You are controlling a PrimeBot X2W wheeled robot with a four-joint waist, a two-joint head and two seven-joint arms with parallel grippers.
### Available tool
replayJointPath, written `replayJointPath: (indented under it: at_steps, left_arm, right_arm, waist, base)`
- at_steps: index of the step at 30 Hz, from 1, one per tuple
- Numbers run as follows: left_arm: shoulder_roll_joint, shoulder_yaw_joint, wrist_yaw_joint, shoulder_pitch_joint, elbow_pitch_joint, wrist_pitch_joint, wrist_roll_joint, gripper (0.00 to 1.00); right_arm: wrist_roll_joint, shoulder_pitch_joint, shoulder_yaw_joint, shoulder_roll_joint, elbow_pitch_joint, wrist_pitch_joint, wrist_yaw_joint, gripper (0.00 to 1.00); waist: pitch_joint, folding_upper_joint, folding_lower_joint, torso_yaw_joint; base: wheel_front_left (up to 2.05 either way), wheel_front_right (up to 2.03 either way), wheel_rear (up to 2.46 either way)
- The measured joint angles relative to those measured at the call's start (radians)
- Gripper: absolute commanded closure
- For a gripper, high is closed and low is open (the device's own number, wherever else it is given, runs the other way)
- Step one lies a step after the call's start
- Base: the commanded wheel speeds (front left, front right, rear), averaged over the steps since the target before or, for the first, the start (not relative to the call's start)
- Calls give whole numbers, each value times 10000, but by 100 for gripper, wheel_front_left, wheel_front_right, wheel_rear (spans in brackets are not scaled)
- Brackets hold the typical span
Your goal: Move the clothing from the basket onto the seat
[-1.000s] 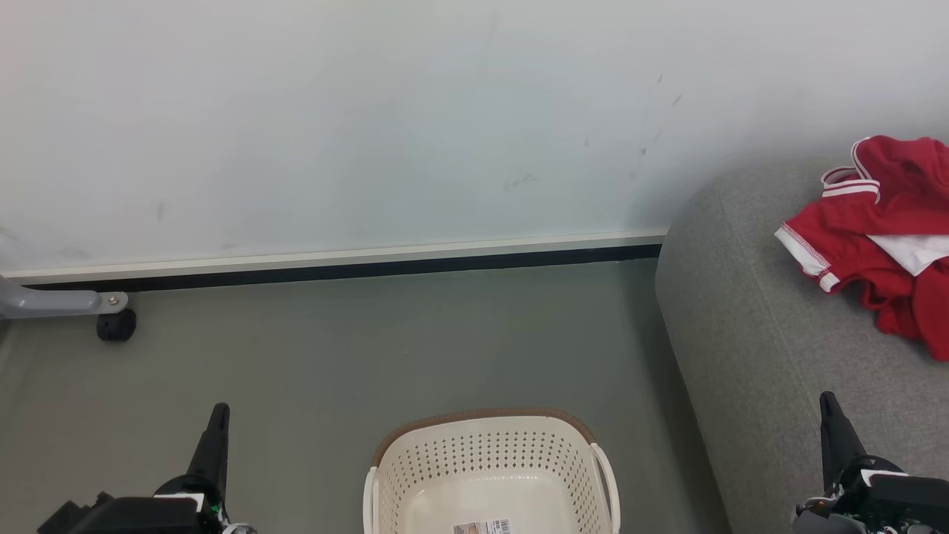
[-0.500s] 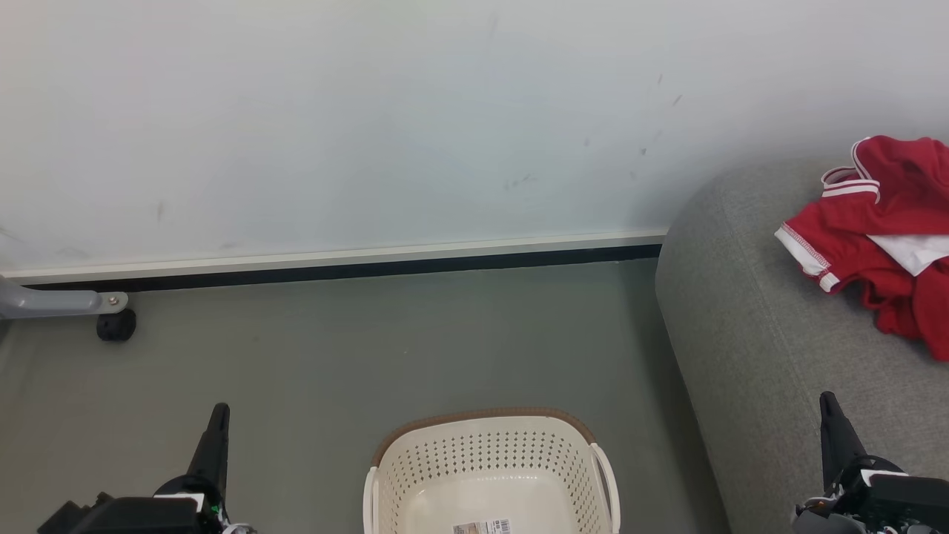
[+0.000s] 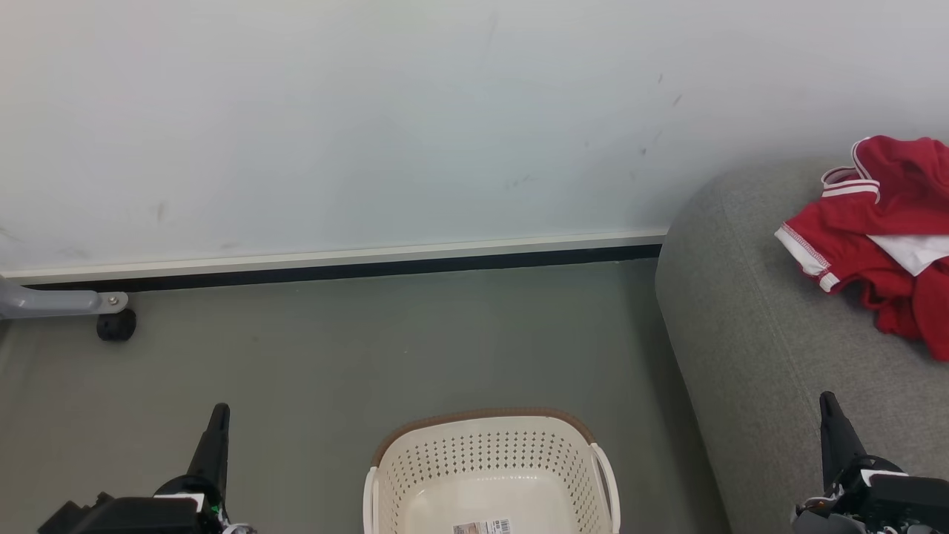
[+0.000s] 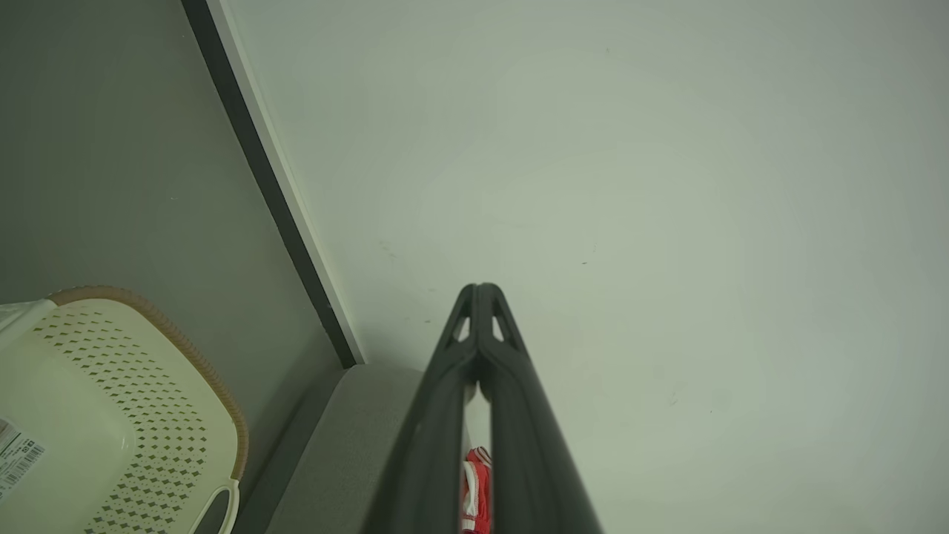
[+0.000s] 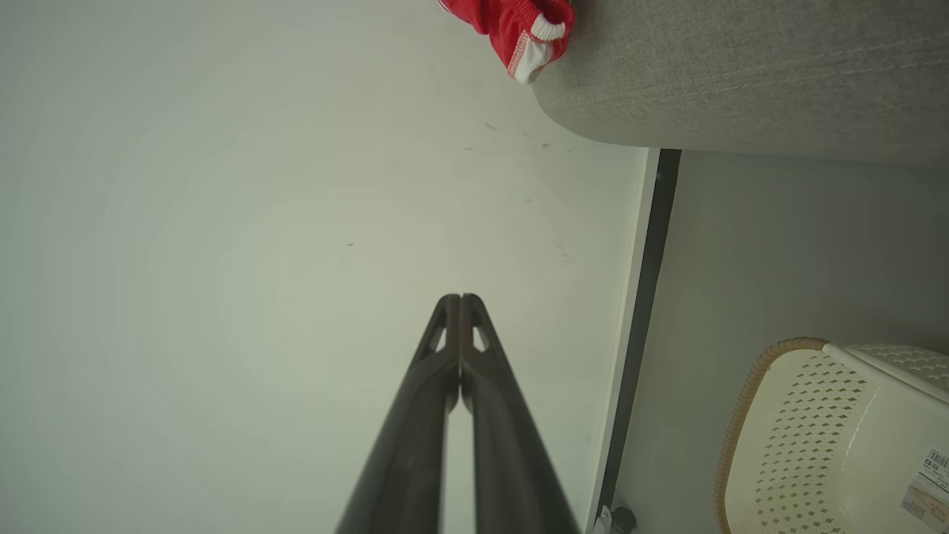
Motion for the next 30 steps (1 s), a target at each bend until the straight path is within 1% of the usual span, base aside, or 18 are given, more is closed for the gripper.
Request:
replayJointPath:
  at_steps: [30]
  left_arm:
    - [-2, 0, 0, 0, 4, 0, -2, 100]
  right_arm:
    - [2, 0, 0, 0, -4, 0, 0, 100]
  waist:
    - [0, 0, 0, 0]
  base:
    - [0, 0, 0]
